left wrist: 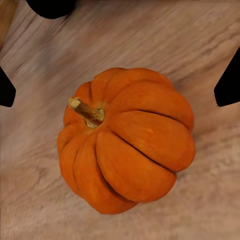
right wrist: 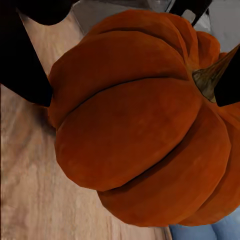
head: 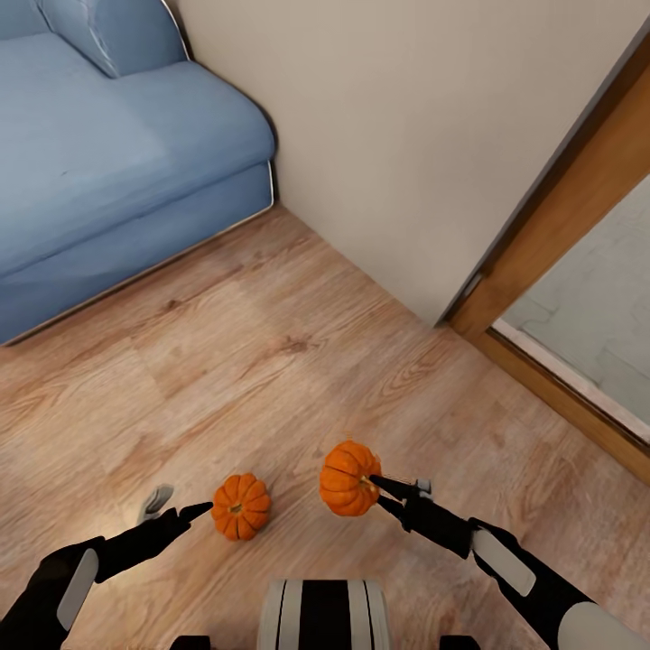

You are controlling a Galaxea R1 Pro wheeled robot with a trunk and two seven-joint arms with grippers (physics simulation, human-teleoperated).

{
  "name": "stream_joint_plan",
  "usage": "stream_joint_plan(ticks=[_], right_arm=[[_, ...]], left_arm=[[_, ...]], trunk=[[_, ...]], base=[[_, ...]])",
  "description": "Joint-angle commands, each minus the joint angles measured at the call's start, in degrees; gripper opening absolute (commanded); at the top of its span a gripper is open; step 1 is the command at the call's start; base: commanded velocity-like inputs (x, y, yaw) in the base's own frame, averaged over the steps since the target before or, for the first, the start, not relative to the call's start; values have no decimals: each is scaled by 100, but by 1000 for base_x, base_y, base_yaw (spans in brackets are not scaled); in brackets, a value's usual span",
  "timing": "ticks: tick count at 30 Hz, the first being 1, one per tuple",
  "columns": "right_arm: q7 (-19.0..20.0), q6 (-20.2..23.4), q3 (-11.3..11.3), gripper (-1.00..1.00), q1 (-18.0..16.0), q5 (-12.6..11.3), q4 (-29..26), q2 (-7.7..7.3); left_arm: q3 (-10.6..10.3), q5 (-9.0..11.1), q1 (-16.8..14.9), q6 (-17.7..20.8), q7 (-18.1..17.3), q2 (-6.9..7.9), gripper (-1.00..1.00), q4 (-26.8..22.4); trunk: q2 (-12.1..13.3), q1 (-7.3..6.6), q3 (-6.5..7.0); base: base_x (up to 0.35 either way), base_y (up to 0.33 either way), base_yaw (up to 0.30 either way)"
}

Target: Place each of the two pumpkins and all three candles from the living room inside a cabinet in the living room (use any cabinet), then make sure every cabinet is closed, and position the cauldron so it is next to a table in the living room.

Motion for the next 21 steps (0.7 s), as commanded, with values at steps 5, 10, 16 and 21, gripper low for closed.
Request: stream_joint_plan(ticks=[5, 10, 16, 21], right_arm=[[-1357, 110, 19, -100, -6, 368, -18, 5], [-1571, 156, 17, -100, -21, 797, -74, 17], [-1400, 370, 33, -100, -23, 878, -870, -7], [-1015, 359, -4, -100, -22, 895, -942, -9]], left_arm=[[9, 14, -3, 32, -6, -3, 100, 4], [9, 14, -3, 31, -7, -5, 100, 1], [9, 20, -3, 28, -13, 3, 100, -8], [11, 22, -3, 30, -13, 1, 100, -9]], trunk=[[-8, 11, -114], [-15, 24, -225], [-18, 29, -269], [-18, 29, -269]], base=[[0, 0, 0], [0, 0, 0], [0, 0, 0], [0, 0, 0]])
